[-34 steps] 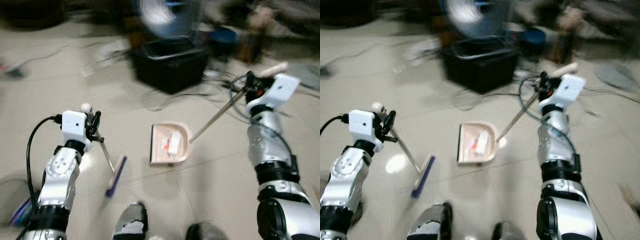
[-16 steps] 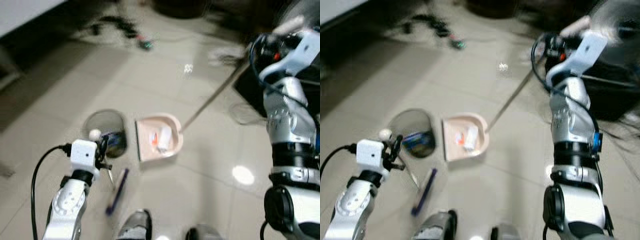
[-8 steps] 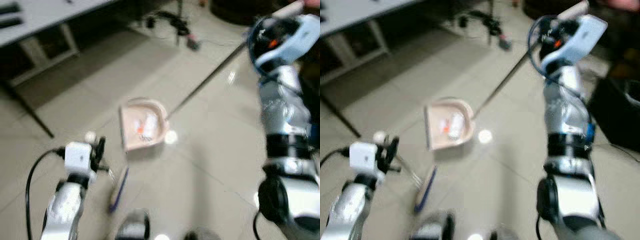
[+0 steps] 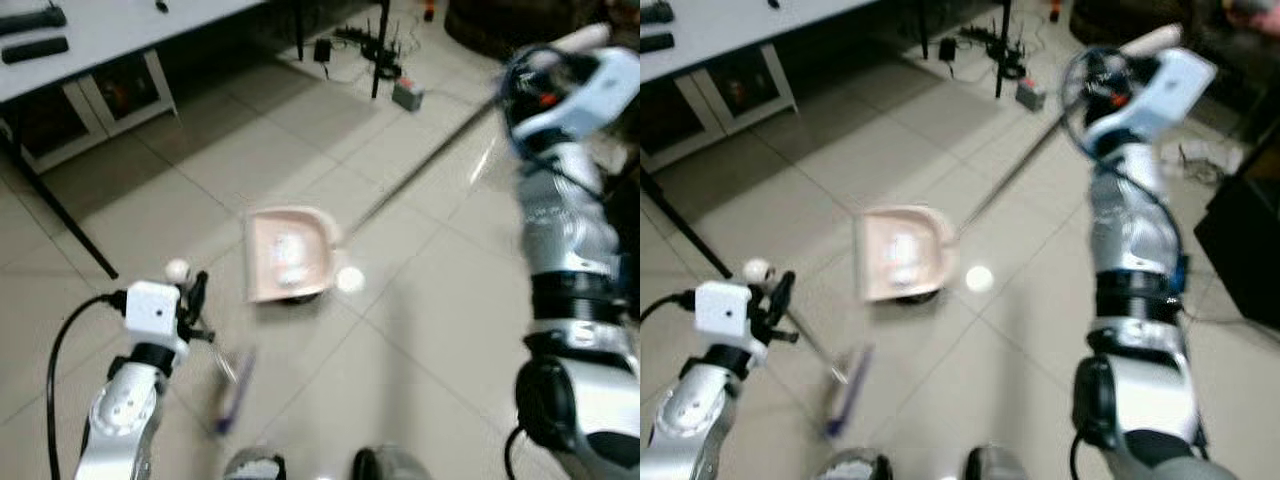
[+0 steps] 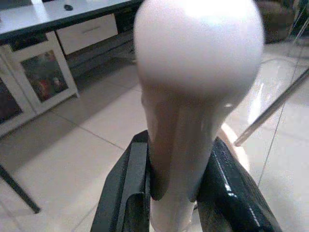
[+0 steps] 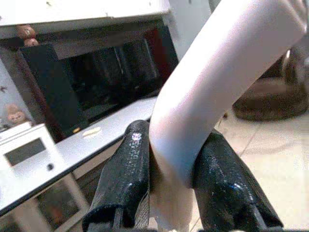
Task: Sweep floor
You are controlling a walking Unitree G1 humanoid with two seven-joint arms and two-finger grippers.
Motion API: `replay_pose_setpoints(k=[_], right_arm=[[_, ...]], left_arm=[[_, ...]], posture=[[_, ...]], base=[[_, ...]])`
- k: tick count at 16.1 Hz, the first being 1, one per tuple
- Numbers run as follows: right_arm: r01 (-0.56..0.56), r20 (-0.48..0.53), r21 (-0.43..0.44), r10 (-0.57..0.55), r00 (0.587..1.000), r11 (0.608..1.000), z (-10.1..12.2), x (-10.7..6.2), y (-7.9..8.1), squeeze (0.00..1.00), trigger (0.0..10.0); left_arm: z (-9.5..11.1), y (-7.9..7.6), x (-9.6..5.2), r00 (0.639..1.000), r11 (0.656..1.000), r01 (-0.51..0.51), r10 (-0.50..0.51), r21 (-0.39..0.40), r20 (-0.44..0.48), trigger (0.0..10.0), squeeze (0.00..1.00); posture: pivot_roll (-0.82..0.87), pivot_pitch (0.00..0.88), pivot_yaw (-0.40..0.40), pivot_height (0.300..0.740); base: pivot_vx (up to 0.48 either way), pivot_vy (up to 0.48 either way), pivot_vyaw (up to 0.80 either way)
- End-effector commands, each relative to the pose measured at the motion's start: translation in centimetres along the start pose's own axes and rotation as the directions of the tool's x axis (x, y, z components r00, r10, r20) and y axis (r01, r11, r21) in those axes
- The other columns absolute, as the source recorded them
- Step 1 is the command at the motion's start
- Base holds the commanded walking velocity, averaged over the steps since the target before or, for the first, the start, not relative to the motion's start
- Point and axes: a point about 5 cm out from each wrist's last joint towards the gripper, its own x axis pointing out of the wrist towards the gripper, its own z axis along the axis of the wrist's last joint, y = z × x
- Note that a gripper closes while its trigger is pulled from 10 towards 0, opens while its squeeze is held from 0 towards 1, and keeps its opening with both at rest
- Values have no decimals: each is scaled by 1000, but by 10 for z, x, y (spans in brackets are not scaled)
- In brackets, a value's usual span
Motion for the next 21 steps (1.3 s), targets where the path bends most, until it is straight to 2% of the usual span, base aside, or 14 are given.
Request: replay_pose_setpoints(k=[1, 5, 8, 11, 14, 16, 18, 21], right_arm=[[-43, 61, 36, 40, 997, 998, 9, 4, 15, 0, 10000], [-28, 74, 25, 27, 997, 999, 12, 5, 10, 0, 10000], [-17, 83, 11, 16, 996, 1000, 15, 5, 6, 0, 10000], [5, 102, 3, -5, 995, 1000, 16, -2, 5, 0, 10000], [36, 118, -1, -35, 992, 999, 20, -5, -1, 0, 10000], [39, 121, -6, -38, 992, 999, 20, -7, -2, 0, 10000], [35, 130, -43, -29, 991, 998, 23, -8, -3, 0, 10000], [50, 148, -82, -37, 988, 995, 29, -6, -5, 0, 10000]], left_arm=[[3, 8, -2, 1000, 999, -21, 20, 32, 6, 10000, 0], [1, 8, -1, 1000, 999, -24, 24, 30, 3, 10000, 0], [1, 1, 1, 1000, 1000, -1, 1, 18, 4, 10000, 0], [-3, 4, 2, 1000, 999, 26, -26, 18, -16, 10000, 0], [-1, 1, 12, 999, 998, 54, -54, 21, -8, 10000, 0], [0, 0, 14, 998, 998, 62, -62, 18, -6, 10000, 0], [-4, -3, 19, 999, 999, 37, -37, 4, -17, 10000, 0], [-7, -4, 18, 1000, 1000, 24, -24, 18, -15, 10000, 0]], posture=[[100, 128, -8, 740], [101, 127, -10, 740], [94, 126, -1, 740], [63, 118, 57, 740], [49, 120, 71, 740], [43, 120, 71, 740], [15, 120, 58, 740], [10, 125, 48, 740]], base=[[390, 0, 0], [391, 0, 0], [394, 0, 0], [390, 0, 0], [393, 0, 0], [394, 0, 0], [0, 0, 0], [0, 0, 0]])
